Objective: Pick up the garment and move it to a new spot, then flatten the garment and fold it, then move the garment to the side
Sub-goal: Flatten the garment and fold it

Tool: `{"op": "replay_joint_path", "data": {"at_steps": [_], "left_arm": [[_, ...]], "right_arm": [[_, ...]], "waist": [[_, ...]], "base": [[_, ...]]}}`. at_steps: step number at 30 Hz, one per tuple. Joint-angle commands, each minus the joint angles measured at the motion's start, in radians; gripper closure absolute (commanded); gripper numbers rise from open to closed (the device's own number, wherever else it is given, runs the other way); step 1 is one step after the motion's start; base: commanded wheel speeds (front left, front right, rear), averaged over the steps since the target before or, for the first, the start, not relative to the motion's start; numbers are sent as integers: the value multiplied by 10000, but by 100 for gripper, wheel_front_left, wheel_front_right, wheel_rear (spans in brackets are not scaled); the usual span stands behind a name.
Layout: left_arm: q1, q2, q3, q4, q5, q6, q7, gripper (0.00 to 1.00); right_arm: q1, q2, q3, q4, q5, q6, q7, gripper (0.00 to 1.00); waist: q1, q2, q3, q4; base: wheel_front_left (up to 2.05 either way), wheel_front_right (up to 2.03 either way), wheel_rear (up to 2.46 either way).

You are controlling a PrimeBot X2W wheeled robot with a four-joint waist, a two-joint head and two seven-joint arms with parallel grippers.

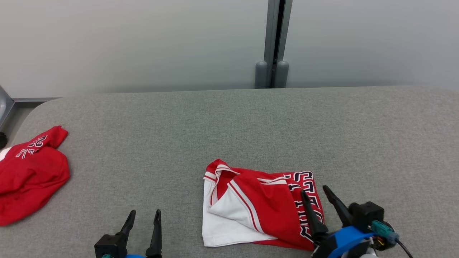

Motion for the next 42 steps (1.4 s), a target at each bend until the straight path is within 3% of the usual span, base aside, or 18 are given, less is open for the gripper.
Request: {"op": "replay_joint_path", "data": {"at_steps": [1, 8, 18, 19, 20, 21, 22, 23, 28, 37, 38, 39, 42], "left_arm": [[-217, -2, -53, -51, -67, 11, -26, 0], [-326, -1, -89, 99, -170, 3, -26, 0], [-531, -5, -159, 215, -329, -7, -26, 0], [-547, -4, -166, 212, -340, -8, -26, 0], [-553, -4, -170, 207, -332, -8, -26, 0], [-547, -2, -167, 203, -327, -9, -26, 0], [-545, -5, -159, 200, -343, -9, -26, 0], [-545, -2, -140, 199, -358, -9, -26, 0], [-606, -4, -169, 186, -428, -10, -26, 0], [-512, -6, -178, 220, -491, -11, -26, 0], [-491, -3, -166, 229, -502, -11, -26, 0], [-475, -1, -160, 239, -499, -11, -26, 0], [-461, -3, -118, 250, -501, -12, -26, 0]], "right_arm": [[-295, -5, 328, -53, 113, 0, -44, 0], [-1657, -17, 2377, 756, 480, 0, 132, 0], [-3037, -17, 3178, 2007, 969, 0, 686, 0], [-3101, -12, 3248, 2064, 985, 0, 700, 8], [-3153, -10, 3296, 2139, 1053, 0, 714, 44], [-3183, -14, 3350, 2194, 1099, 0, 715, 60], [-3213, -7, 3459, 2198, 1158, 0, 685, 98], [-3236, -12, 3528, 2229, 1216, 0, 676, 100], [-3198, 2, 4382, 1814, 1719, 0, 468, 100], [-2593, -3, 7315, 873, 2596, 0, 788, 100], [-2572, -3, 7565, 886, 2758, 0, 873, 87], [-2554, -21, 7819, 905, 2928, 0, 972, 0], [-2738, -15, 8320, 782, 3417, 0, 792, 0]], "waist": [[1, -1, 103, 99], [1, -1, 395, 493], [1, -1, 691, 1104], [1, -1, 710, 1127], [1, -1, 728, 1142], [1, -1, 743, 1151], [1, -1, 756, 1155], [1, -1, 762, 1150], [1, -1, 744, 1089], [1, -1, 545, 946], [1, -1, 536, 921], [1, -1, 528, 898], [1, -1, 522, 824]], "base": [[0, 0, 0], [0, 0, 0], [0, 0, 0], [0, 0, 0], [0, 0, 0], [0, 0, 0], [0, 0, 0], [0, 0, 0], [0, 0, 0], [0, 0, 0], [0, 0, 0], [0, 0, 0], [0, 0, 0]]}}
